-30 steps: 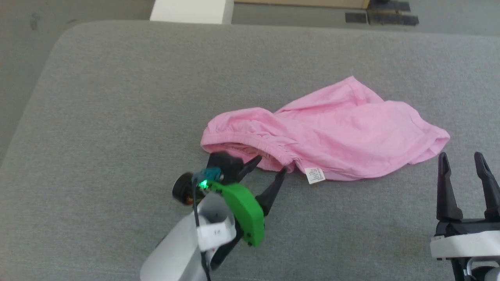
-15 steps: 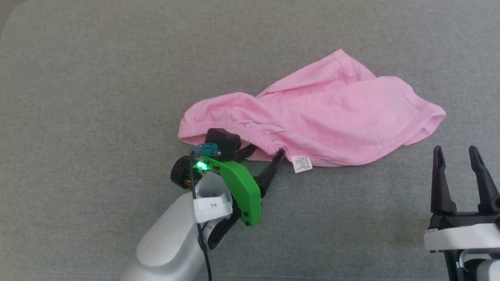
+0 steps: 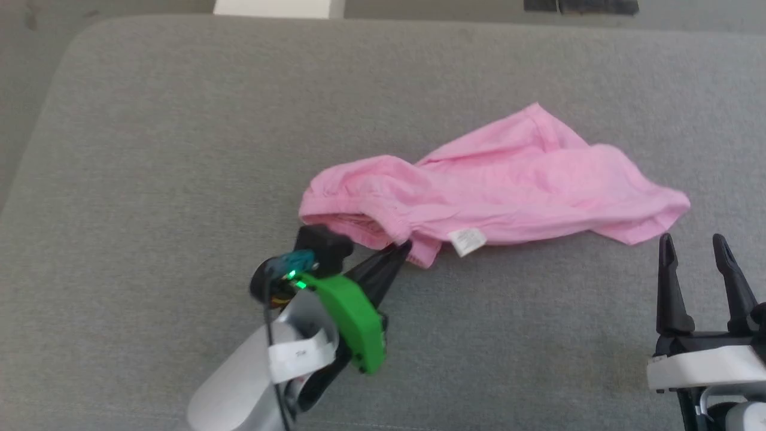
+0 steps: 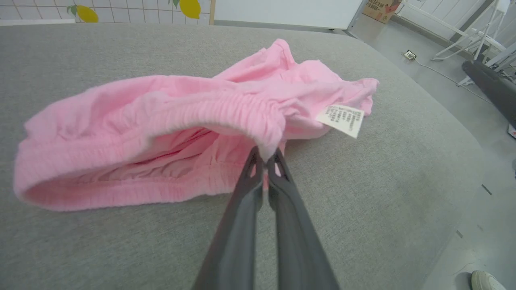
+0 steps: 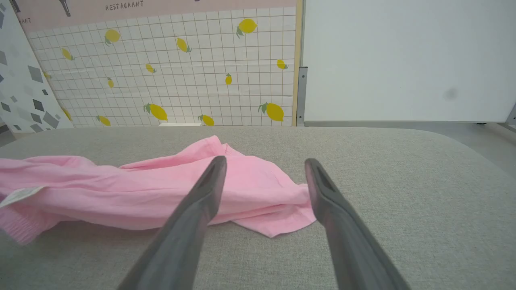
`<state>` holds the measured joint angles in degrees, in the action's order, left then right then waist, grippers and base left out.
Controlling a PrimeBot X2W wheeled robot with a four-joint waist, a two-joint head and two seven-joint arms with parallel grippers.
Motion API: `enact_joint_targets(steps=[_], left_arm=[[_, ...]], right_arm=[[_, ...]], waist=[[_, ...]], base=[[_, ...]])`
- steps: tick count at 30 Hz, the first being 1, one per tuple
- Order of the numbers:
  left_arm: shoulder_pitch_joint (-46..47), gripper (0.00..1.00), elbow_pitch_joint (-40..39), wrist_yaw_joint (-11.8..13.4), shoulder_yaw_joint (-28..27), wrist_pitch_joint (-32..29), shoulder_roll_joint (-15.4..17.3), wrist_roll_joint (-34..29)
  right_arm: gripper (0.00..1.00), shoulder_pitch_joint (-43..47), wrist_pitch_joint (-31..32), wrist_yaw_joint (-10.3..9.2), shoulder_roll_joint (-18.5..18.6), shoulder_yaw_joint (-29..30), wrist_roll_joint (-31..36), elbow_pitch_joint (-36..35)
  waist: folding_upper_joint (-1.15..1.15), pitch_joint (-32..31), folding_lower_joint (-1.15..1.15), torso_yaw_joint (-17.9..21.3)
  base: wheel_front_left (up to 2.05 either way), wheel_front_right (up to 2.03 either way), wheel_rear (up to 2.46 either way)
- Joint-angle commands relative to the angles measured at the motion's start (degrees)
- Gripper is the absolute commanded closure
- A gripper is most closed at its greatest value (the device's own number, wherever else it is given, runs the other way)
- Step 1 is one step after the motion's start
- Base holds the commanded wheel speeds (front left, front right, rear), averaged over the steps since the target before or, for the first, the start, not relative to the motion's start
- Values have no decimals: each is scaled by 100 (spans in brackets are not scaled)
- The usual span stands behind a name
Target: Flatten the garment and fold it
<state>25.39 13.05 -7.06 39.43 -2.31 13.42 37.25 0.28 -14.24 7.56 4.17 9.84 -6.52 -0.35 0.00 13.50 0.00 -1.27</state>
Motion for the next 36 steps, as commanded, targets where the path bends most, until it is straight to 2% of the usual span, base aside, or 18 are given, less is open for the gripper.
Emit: enact_joint_targets(steps=[1,10,16,21,27,28,29,36], left_arm=[[-132,100,-81,-10,-46,52,140,3],[-329,100,-623,163,-306,-45,1003,-168],[-769,100,-597,127,101,-637,1376,-217],[-1039,100,-241,161,332,-892,1546,-307],[-1050,100,220,170,488,-942,1444,-359],[-1035,67,265,180,491,-918,1423,-369],[-1017,0,312,213,473,-857,1394,-380],[-980,0,304,446,182,-322,1275,-301]], right_arm=[[0,72,-52,-8,13,19,5,25],[0,245,3,-8,-2,-5,-59,93],[0,321,141,-8,-31,-19,-60,166],[0,330,268,-8,-45,-16,-47,203],[0,349,403,-8,-57,-32,-10,256],[0,355,416,-8,-59,-33,-9,264],[0,362,433,-8,-60,-37,-9,272],[0,412,540,-8,-6,-23,-46,201]], waist=[[0,-312,0,-236],[0,-604,0,-491],[0,-609,0,-579],[0,-575,0,-626],[0,-584,0,-692],[0,-600,0,-704],[0,-616,0,-716],[0,-825,0,-886]], base=[[0,0,0],[0,0,0],[0,0,0],[0,0,0],[0,0,0],[0,0,0],[0,0,0],[0,0,0]])
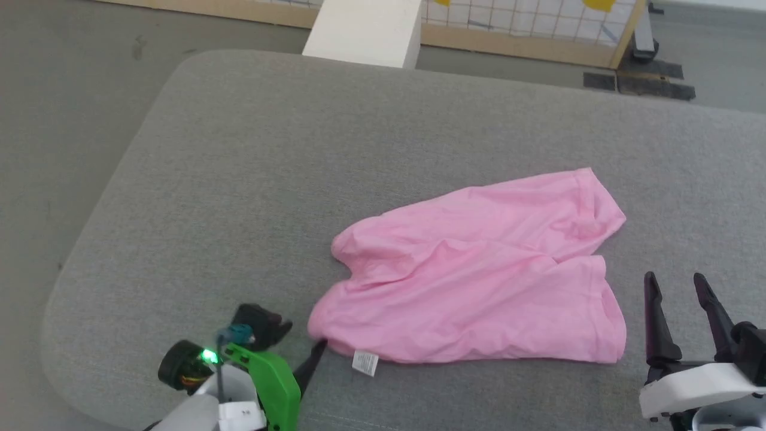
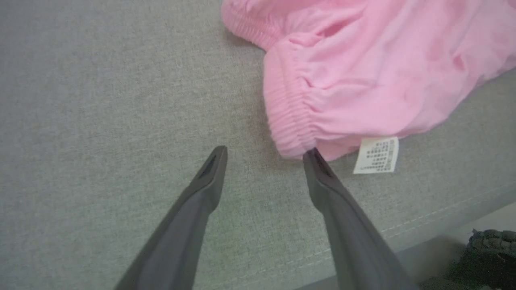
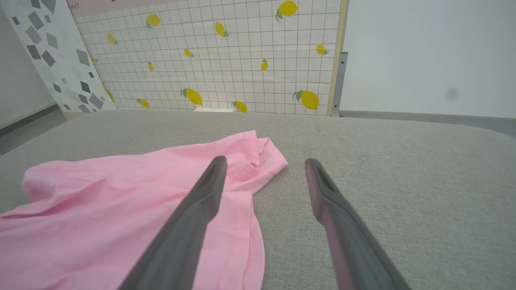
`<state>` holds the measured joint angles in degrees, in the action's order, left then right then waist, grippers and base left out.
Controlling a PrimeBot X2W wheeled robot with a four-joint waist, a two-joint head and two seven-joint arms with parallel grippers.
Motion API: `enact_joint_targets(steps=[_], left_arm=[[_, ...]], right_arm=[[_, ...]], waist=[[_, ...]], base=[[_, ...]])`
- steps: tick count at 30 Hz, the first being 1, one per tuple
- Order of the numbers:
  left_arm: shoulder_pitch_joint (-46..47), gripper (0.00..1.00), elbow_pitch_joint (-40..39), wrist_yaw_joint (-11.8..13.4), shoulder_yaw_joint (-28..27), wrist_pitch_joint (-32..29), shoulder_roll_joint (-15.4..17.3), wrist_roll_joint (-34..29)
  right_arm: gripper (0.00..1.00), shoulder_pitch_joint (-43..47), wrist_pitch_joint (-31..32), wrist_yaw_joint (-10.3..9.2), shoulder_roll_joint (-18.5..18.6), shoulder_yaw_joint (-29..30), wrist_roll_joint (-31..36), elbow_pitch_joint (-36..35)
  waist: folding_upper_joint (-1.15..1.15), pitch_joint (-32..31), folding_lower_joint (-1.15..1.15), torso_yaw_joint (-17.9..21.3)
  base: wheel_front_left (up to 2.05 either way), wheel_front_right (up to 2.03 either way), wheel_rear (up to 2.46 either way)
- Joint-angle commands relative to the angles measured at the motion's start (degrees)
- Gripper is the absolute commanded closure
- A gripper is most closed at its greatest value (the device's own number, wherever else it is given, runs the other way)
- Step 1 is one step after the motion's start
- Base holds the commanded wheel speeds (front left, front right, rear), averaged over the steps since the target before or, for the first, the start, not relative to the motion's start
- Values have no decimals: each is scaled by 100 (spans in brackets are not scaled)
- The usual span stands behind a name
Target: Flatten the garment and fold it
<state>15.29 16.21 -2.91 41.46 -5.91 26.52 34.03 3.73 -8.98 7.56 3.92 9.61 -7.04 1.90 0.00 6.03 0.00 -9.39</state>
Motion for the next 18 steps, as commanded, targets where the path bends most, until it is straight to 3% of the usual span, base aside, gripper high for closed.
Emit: enact_joint_targets(steps=[1,10,13,18], left_arm=[[5,0,-73,78,-100,144,-46,68],[-141,0,-771,640,-801,1449,-63,42],[-136,0,-914,859,-969,1950,-108,-286],[-182,0,-1327,995,-1238,2085,-372,-1064]], right_arm=[[0,80,38,-8,29,7,-5,-63],[0,186,425,-8,208,-99,-110,-560],[0,172,846,-8,407,-259,-187,-721],[0,-161,1947,-8,941,-578,-394,-876]], waist=[[0,-120,0,-111],[0,-253,0,-455],[0,-169,0,-576],[0,179,0,-793]], base=[[0,0,0],[0,0,0],[0,0,0],[0,0,0]])
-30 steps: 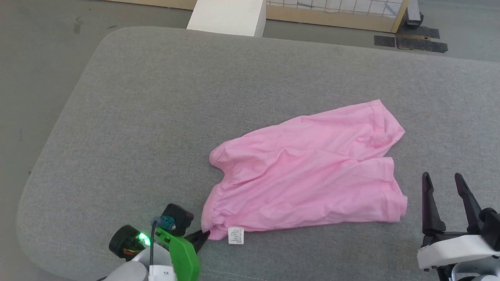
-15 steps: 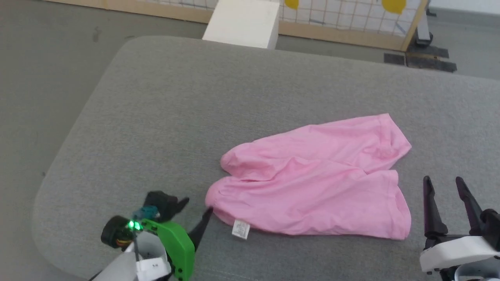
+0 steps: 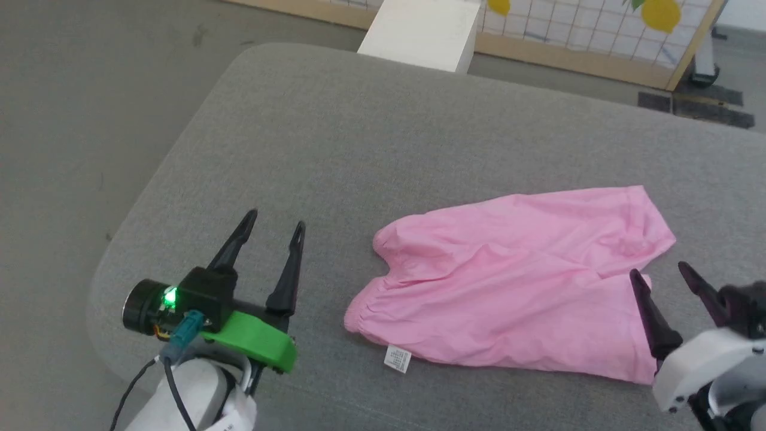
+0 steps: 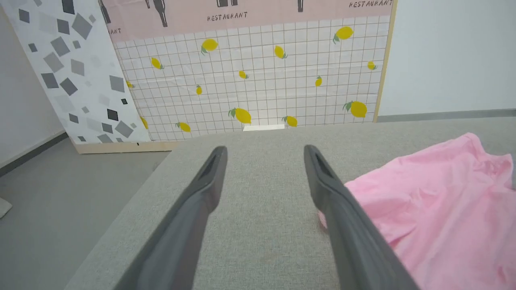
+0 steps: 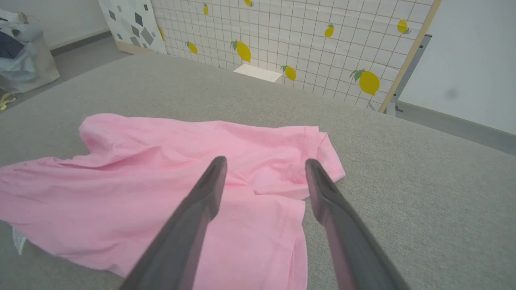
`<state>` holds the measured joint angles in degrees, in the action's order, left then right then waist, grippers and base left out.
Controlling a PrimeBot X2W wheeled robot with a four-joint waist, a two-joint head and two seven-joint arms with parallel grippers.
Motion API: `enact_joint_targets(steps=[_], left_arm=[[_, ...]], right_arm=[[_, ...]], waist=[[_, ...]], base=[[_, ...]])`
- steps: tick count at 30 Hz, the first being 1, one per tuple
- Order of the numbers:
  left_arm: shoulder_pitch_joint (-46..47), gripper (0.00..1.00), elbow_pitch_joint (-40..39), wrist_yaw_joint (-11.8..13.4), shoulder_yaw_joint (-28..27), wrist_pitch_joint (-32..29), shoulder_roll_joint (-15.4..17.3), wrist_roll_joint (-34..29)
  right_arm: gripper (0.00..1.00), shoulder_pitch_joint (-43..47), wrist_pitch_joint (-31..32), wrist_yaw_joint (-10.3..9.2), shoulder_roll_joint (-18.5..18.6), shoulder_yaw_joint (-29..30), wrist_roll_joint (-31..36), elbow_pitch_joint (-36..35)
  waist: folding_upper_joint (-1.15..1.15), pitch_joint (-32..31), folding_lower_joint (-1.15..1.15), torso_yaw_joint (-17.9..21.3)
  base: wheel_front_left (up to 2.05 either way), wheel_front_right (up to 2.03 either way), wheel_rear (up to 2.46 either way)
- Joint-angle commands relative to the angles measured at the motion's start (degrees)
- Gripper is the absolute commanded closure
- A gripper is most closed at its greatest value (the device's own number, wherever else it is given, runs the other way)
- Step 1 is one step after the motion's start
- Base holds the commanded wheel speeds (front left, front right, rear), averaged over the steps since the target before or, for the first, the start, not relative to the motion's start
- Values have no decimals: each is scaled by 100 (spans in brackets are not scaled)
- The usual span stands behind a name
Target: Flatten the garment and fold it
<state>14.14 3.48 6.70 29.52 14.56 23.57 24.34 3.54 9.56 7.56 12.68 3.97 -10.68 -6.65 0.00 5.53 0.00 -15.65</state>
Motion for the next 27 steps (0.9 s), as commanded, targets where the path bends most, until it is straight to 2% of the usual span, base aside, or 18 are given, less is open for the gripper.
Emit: enact_joint_targets(steps=[1,5,7,12,16,21,25,26,27], left_arm=[[-96,0,-148,38,-118,40,-162,-235],[-247,0,-373,-63,-383,42,-535,-709],[-295,0,-356,-179,-482,42,-702,-853],[-296,0,-289,-557,-677,43,-1092,-1123],[-245,0,-264,-845,-836,43,-1369,-1280],[-234,0,-263,-1136,-1031,43,-1708,-1448],[-273,0,-244,-1237,-1144,43,-1828,-1523],[-279,0,-232,-1255,-1163,43,-1846,-1540],[-285,0,-217,-1275,-1185,43,-1867,-1559]], right_arm=[[0,-236,355,-8,169,-44,-47,-10],[0,-871,1613,-8,304,95,-252,141],[0,-1200,2298,-8,590,-100,-92,271],[0,-2154,3588,-8,949,-411,-37,792],[0,-2723,4260,-8,1174,-555,76,1331],[0,-3117,4747,-8,1484,-713,315,2061],[0,-3024,4932,-8,1612,-921,237,2392],[20,-2988,4941,-8,1621,-944,200,2432],[77,-2950,4910,-8,1637,-965,164,2464]], waist=[[0,317,0,-224],[0,690,0,-472],[0,868,0,-598],[0,1265,0,-951],[0,1511,0,-1212],[0,1734,0,-1494],[0,1749,0,-1548],[0,1747,0,-1551],[0,1741,0,-1551]], base=[[0,0,0],[0,0,0],[0,0,0],[0,0,0],[0,0,0],[0,0,0],[0,0,0],[0,0,0],[0,0,0]])
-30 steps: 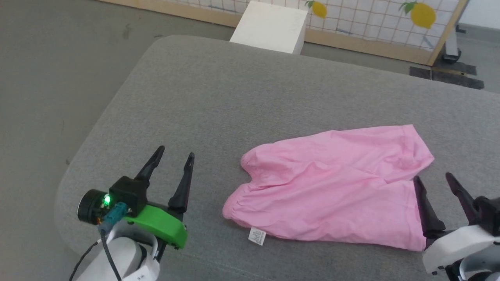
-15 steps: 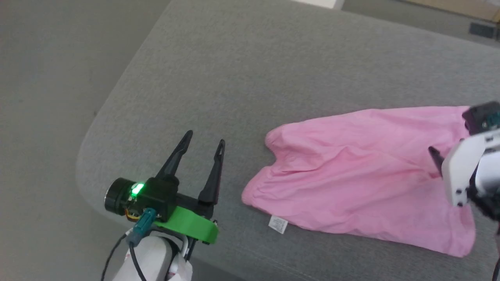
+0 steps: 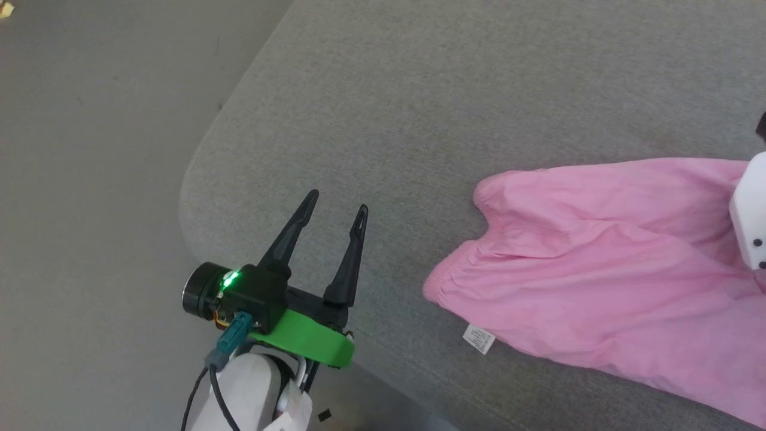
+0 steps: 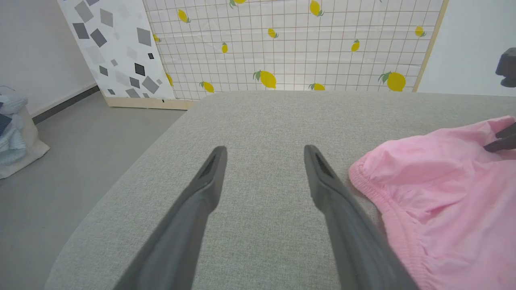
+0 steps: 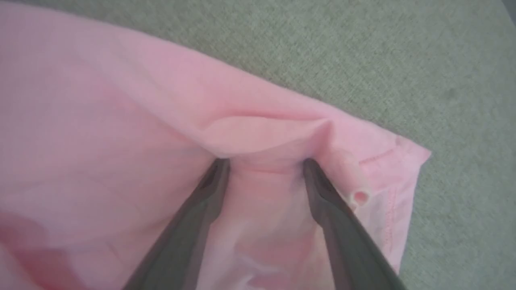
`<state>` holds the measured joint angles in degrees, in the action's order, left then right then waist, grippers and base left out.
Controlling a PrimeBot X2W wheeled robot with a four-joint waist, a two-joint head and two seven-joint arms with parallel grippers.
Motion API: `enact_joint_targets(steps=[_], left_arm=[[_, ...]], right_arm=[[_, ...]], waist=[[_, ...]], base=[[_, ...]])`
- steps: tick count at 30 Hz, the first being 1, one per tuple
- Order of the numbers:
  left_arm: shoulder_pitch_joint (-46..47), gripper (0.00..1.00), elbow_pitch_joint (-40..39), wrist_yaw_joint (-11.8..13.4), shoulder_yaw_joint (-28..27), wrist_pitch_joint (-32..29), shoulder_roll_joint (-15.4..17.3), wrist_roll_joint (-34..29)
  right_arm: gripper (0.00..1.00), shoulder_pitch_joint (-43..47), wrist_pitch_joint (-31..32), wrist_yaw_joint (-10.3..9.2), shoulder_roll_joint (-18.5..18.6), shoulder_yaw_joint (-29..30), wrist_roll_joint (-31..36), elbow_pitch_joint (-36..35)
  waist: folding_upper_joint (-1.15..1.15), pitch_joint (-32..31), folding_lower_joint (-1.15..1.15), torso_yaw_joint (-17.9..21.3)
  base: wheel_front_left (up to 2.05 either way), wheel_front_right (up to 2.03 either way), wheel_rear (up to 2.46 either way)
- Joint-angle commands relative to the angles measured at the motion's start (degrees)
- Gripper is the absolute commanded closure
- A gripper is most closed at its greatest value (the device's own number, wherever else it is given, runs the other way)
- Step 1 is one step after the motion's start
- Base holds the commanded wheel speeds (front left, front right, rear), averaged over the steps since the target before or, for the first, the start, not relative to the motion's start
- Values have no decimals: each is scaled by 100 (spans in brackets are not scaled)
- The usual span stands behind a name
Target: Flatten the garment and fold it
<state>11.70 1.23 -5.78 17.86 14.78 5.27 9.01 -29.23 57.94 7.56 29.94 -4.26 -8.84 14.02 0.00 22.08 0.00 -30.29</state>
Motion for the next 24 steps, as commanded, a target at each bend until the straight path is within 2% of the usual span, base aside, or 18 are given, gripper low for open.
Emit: enact_joint_targets(steps=[1,7,8,9,17,24], left_arm=[[-45,0,19,-41,-37,21,-53,-38],[-84,0,131,-110,-132,21,-117,-100],[-69,0,168,-133,-134,21,-133,-107],[-60,0,173,-139,-132,21,-140,-105],[-7,0,121,-162,-79,21,-193,-38],[6,0,121,-168,-56,21,-222,17]], right_arm=[[100,344,11,-8,-71,-156,-33,408],[100,56,-911,-8,-94,49,149,381],[100,-245,-1355,-8,-97,229,339,360],[100,-364,-1502,-8,-82,293,439,359],[100,-1241,-2337,-8,-20,892,1258,538],[100,-1655,-2912,-8,31,905,1931,982]], waist=[[0,78,0,-82],[0,-51,0,18],[0,-97,0,38],[0,-106,0,37],[0,65,0,-119],[0,218,0,-281]], base=[[0,0,0],[0,0,0],[0,0,0],[0,0,0],[0,0,0],[0,0,0]])
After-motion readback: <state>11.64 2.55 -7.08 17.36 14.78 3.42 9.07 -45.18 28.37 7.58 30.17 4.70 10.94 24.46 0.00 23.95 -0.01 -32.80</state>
